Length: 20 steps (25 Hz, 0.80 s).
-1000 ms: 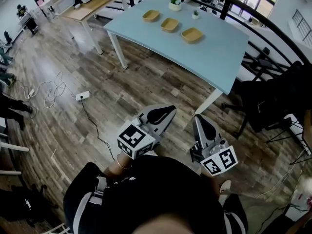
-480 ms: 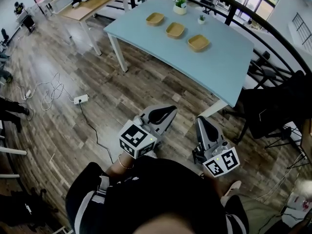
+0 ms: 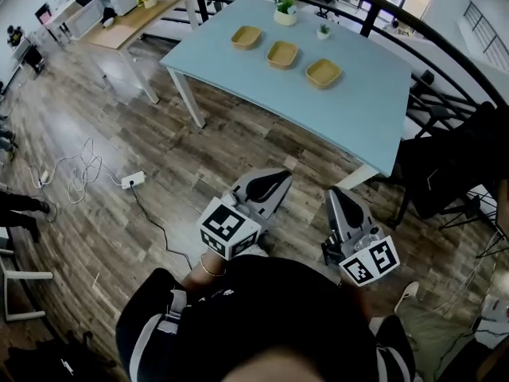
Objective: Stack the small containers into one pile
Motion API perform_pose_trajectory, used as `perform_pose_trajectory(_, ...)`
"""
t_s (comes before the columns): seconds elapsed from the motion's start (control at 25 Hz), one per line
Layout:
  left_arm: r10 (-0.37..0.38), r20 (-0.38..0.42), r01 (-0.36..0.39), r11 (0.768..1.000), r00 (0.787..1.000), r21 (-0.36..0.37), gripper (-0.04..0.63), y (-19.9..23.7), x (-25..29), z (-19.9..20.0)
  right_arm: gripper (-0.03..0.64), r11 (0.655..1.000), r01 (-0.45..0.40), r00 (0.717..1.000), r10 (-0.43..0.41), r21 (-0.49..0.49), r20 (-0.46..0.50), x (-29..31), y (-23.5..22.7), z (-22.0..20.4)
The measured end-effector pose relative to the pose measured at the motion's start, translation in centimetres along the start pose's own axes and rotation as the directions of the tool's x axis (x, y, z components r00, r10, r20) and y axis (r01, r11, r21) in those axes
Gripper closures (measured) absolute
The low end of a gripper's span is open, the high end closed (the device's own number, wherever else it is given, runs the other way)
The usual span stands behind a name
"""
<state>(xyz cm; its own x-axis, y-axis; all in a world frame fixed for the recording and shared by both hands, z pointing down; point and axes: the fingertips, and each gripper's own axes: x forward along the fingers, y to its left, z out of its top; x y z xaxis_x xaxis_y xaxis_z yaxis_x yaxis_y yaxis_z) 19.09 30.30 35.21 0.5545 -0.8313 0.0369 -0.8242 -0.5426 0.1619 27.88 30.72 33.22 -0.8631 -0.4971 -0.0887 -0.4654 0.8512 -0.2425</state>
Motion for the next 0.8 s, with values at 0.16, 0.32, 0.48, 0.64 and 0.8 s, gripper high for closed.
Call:
perform_pose_trajectory(0.16, -0.008, -0.003, 0.008, 1.000, 1.000, 0.003, 0.574, 2.0, 0.0, 0.0, 0.617, 1.000, 0.015, 1.000, -0.015, -0.007, -0.005, 1.9, -0.2, -0.2)
perform_pose_trajectory(0.32, -0.012, 0.005, 0.012, 1.000, 1.000, 0.015, 0.574, 4.3, -0.3, 0.5, 0.617, 1.000, 0.023, 1.000, -0.023, -0.015, 0.006, 4.3, -0.3, -0.2)
perform_pose_trajectory(0.48, -0.014, 0.018, 0.014, 1.000, 1.000, 0.024, 0.574, 6.9, -1.1, 1.3, 0.617, 1.000, 0.024, 1.000, -0.023, -0.019, 0.017, 6.9, 0.2, -0.3)
perform_pose_trajectory(0.64, -0.033, 0.016, 0.033, 0.999, 0.999, 0.020, 0.574, 8.9, -1.2, 1.2, 0.617, 0.999, 0.045, 0.999, -0.045, -0.026, 0.022, 8.5, 0.3, -0.5)
perform_pose_trajectory(0.8, -0.057, 0.014, 0.057, 0.998, 0.998, 0.021, 0.574, 9.9, -1.1, 1.2, 0.617, 0.997, 0.078, 0.997, -0.077, -0.016, 0.018, 9.5, 0.1, -1.1)
